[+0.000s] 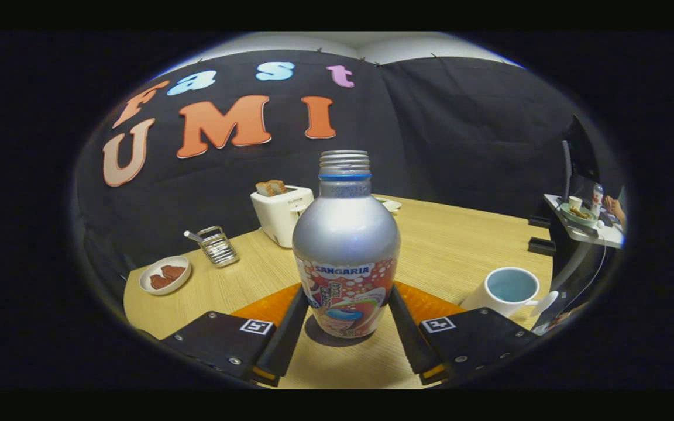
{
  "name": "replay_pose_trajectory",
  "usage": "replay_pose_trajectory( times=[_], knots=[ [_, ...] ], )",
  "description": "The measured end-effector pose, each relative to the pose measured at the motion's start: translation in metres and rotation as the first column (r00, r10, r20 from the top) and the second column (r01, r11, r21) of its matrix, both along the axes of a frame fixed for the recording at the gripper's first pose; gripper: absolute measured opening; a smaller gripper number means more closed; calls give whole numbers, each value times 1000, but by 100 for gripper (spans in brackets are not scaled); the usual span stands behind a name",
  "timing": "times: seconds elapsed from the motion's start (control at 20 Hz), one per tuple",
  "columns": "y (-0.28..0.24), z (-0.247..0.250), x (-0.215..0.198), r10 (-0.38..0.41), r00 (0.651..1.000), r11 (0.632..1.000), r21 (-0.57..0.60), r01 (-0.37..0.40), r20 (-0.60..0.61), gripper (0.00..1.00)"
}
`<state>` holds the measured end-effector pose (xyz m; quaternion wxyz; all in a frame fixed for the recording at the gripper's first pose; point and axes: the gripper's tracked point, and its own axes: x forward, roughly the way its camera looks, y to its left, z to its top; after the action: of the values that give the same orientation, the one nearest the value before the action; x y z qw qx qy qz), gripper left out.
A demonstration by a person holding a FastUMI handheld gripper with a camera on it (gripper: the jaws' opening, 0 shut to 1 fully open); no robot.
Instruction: Take the bottle from table, then pour the juice into the cup, finally place the bottle on the coaster
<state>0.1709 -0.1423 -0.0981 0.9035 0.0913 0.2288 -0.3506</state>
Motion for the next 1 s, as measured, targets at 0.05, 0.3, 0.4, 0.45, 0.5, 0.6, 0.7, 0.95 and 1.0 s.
replay_pose_trajectory(
  times=[0.05, 0.3, 0.4, 0.45, 0.5, 0.6, 0.7, 0.95, 1.0],
  knots=[
    [2, -6, 7, 16, 1000, 1000, -13, -16, -13, 77],
    [6, -28, 18, 43, 997, 996, -74, -47, -61, 77],
    [8, -38, 20, 50, 996, 995, -83, -56, -74, 77],
    [8, -43, 20, 55, 995, 994, -88, -62, -80, 77],
    [9, -47, 21, 58, 995, 994, -92, -66, -87, 77],
    [11, -50, 21, 60, 995, 993, -98, -68, -85, 77],
    [10, -50, 20, 55, 996, 992, -113, -63, -74, 77],
    [12, -50, 15, 48, 997, 990, -126, -56, -68, 79],
    [12, -50, 13, 46, 996, 990, -128, -56, -75, 80]
  ],
)
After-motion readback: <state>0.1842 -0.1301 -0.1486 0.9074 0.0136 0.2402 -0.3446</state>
